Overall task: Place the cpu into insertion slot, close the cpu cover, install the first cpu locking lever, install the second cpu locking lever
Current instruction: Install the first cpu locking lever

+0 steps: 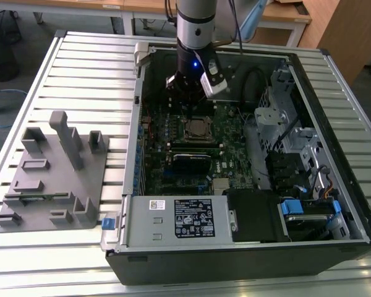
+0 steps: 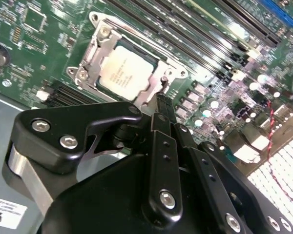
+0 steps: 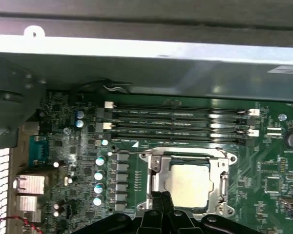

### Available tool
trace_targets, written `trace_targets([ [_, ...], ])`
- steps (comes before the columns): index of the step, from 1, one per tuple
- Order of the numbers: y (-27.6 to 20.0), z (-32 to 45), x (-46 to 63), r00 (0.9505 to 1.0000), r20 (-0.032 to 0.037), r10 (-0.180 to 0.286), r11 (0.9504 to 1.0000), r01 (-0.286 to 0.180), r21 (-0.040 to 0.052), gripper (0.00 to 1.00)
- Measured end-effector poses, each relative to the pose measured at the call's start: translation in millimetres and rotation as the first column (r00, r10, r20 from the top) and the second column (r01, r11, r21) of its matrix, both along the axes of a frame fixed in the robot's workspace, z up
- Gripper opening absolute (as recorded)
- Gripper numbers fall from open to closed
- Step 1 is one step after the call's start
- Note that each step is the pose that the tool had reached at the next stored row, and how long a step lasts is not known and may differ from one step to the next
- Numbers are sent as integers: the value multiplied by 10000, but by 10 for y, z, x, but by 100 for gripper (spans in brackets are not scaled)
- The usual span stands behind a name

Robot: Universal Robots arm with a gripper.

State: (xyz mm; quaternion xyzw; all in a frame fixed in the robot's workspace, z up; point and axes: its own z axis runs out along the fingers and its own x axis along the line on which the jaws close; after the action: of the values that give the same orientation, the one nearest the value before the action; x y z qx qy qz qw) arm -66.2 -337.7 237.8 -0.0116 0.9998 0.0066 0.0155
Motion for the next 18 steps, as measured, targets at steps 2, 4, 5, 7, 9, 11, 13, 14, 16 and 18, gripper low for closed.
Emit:
trace_targets([
  [2,0,-3,-40,10000,6,0,10000,0,-1,11],
  [4,0,-7,-77,10000,11,-2,10000,2,0,11],
  [5,0,-8,-91,10000,11,-1,10000,1,0,11],
  [7,1,-8,-105,10000,13,-2,10000,2,0,11],
  [9,0,-8,-105,10000,13,0,10000,0,-2,11],
  [11,0,-6,-105,10000,14,0,10000,0,-1,11],
  [13,0,6,-105,10000,13,-1,10000,1,-2,11],
  [14,0,12,-105,10000,14,-1,10000,1,-1,11],
  [16,0,28,-105,10000,14,-1,10000,1,0,11],
  [18,0,40,-105,10000,14,-1,10000,1,1,11],
])
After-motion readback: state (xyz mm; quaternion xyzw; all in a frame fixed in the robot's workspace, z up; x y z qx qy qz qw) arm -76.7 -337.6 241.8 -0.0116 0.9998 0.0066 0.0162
